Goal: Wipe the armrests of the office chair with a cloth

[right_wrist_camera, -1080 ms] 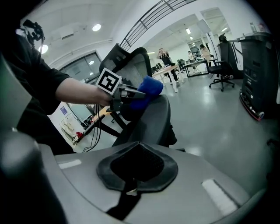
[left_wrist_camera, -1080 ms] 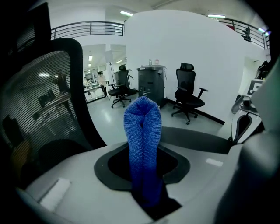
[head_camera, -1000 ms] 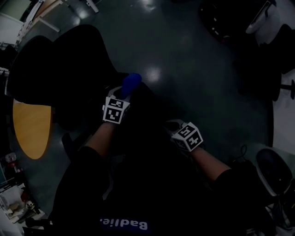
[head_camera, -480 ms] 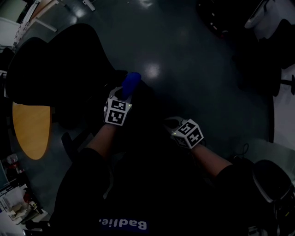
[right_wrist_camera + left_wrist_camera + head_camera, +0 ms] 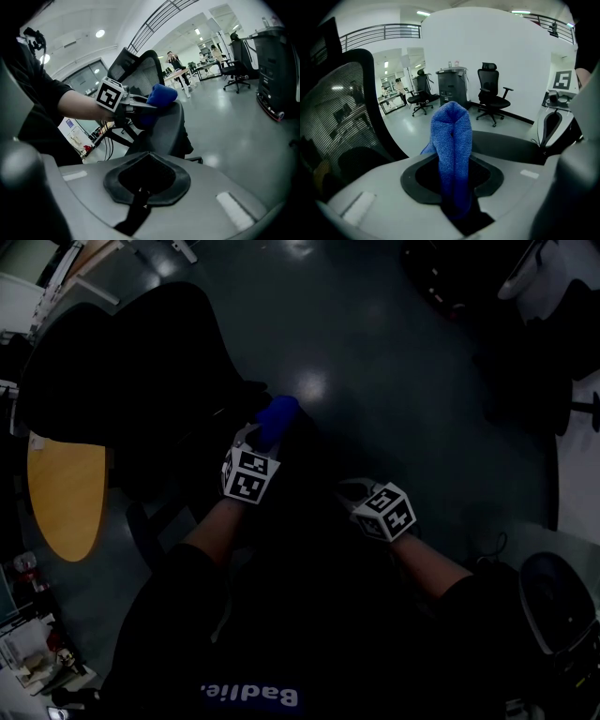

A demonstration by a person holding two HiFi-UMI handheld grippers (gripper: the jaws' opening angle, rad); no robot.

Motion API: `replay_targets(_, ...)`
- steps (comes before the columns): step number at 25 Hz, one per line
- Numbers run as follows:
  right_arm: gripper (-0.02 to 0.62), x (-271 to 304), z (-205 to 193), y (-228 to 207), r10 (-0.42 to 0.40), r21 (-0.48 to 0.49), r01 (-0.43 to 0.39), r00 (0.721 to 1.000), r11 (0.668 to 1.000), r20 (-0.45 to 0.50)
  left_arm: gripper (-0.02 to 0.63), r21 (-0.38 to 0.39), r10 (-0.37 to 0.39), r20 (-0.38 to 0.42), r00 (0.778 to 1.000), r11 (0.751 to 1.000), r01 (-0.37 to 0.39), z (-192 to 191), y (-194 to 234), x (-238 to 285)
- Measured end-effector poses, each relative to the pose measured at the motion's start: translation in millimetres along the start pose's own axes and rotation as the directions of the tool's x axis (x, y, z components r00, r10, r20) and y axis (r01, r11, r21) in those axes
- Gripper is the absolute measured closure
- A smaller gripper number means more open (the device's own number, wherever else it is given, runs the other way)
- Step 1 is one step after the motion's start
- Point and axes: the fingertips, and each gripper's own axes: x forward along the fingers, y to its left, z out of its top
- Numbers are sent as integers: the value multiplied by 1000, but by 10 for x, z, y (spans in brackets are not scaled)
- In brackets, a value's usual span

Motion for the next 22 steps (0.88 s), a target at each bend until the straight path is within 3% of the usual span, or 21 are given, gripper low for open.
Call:
replay_targets(16, 591, -8, -132, 14, -34, 38, 33, 999, 999, 28, 471, 89, -99, -11, 995, 991, 100, -196, -724, -254)
replay_targets(22, 591, -34, -161, 23, -32, 47, 31, 999, 998, 33, 471, 152, -165, -34, 986, 974, 168, -259, -1042, -370)
